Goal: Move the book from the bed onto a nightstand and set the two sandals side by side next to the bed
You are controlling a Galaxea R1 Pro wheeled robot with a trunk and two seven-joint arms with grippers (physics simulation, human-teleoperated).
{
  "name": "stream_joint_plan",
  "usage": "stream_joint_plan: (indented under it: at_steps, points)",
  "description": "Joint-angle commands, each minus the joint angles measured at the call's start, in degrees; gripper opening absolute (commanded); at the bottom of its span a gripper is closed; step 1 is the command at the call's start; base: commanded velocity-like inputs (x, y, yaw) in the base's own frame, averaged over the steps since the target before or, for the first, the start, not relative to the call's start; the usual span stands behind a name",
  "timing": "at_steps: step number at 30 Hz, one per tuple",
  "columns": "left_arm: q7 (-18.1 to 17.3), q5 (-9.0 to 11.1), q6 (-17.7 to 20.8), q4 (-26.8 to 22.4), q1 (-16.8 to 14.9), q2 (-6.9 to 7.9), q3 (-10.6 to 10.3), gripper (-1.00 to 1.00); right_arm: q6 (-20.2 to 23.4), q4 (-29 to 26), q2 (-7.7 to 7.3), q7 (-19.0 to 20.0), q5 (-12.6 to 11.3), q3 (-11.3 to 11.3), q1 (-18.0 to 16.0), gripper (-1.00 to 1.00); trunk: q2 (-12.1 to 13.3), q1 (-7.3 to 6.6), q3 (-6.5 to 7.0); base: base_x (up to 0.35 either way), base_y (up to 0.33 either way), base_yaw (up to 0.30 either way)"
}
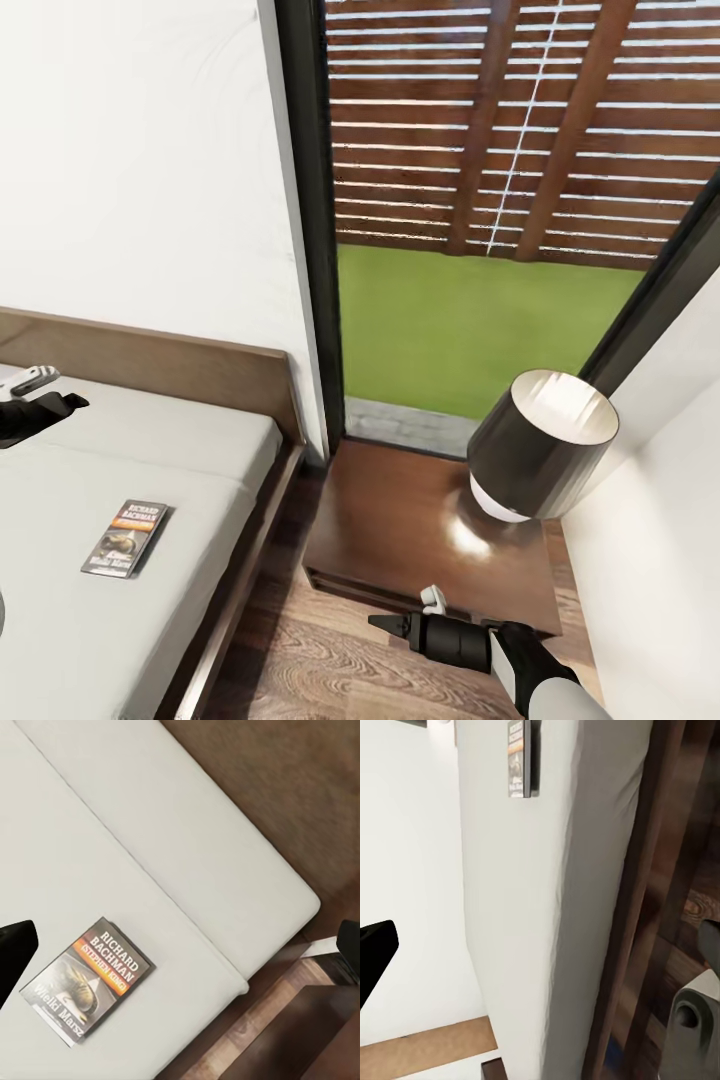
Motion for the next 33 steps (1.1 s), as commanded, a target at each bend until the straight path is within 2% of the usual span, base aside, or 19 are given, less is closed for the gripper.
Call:
stream_joint_plan:
  at_steps: [1,33]
  points:
    - [0.52,0.61,0.23,-0.03,-0.05,0.00,0.02,1.00,0.58,-0.13,0.07,0.31,0.45,-0.48,-0.04,1.00,-0.08,0.02,-0.14,0.000,0.000,0.000]
    - [0.56,0.49,0.17,2.14,0.02,0.02,0.02,1.00,0.58,-0.14,0.07,0.40,0.45,-0.48,-0.04,1.00,-0.08,0.02,-2.94,0.000,0.000,0.000]
